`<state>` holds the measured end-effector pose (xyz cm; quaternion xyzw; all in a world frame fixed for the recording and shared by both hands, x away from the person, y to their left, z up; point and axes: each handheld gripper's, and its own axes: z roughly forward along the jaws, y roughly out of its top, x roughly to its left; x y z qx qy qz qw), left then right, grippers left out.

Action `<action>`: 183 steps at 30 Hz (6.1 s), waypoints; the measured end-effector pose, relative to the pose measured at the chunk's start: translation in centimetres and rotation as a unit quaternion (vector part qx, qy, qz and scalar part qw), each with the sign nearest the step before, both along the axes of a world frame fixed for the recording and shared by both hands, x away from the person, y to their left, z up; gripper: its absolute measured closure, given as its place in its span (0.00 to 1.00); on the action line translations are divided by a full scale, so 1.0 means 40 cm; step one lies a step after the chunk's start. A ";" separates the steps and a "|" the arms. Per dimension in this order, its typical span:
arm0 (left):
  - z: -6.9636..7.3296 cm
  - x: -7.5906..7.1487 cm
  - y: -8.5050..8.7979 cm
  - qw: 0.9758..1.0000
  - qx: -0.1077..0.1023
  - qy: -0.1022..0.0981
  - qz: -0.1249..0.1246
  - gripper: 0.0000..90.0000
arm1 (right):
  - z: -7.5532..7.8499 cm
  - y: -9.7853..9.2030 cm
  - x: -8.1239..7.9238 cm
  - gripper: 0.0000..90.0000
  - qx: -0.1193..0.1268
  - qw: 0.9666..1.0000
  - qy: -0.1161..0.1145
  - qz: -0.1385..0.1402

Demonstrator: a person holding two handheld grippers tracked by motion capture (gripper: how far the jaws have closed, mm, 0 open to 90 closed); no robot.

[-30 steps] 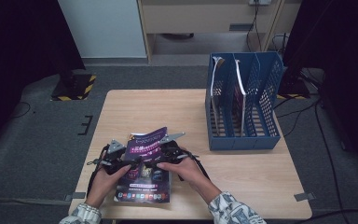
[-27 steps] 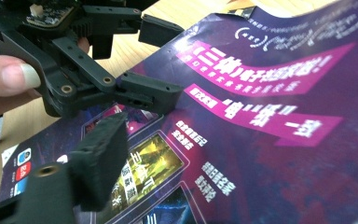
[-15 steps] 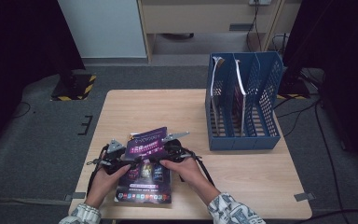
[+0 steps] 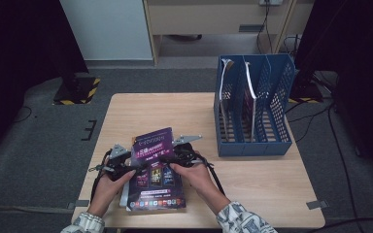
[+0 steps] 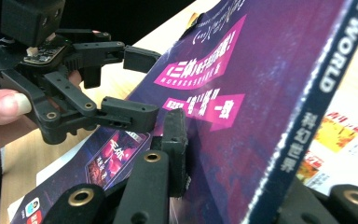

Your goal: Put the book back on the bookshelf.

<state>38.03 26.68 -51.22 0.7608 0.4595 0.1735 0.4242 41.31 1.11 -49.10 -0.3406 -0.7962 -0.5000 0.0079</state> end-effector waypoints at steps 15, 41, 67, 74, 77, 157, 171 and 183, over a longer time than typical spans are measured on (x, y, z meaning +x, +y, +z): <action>0.002 -0.004 -0.008 1.000 0.003 0.000 -0.016 0.11 | 0.041 -0.032 0.007 0.86 -0.020 0.997 -0.074 -0.018; -0.007 -0.005 -0.040 0.997 -0.014 0.030 -0.072 0.14 | 0.095 -0.041 -0.019 0.89 -0.013 0.985 -0.168 -0.016; 0.022 0.003 -0.015 0.990 -0.093 0.047 -0.094 0.66 | 0.115 -0.066 -0.026 0.91 0.026 0.980 -0.197 -0.018; 0.034 0.000 -0.024 0.992 -0.074 0.040 -0.091 0.73 | 0.113 -0.076 -0.014 0.90 0.017 0.983 -0.179 -0.024; 0.038 -0.002 -0.026 0.993 -0.071 0.037 -0.091 0.75 | 0.115 -0.080 -0.006 0.89 0.015 0.986 -0.166 -0.022; 0.118 0.042 -0.023 0.995 -0.072 -0.049 -0.055 0.89 | 0.196 -0.067 0.041 0.84 0.047 0.979 -0.196 0.004; 0.135 0.049 -0.019 0.994 -0.077 -0.063 -0.050 0.93 | 0.214 -0.064 0.068 0.92 0.036 0.979 -0.202 -0.008; 0.131 0.045 -0.016 0.993 -0.079 -0.067 -0.051 0.92 | 0.201 -0.072 0.067 0.93 0.061 0.976 -0.210 -0.015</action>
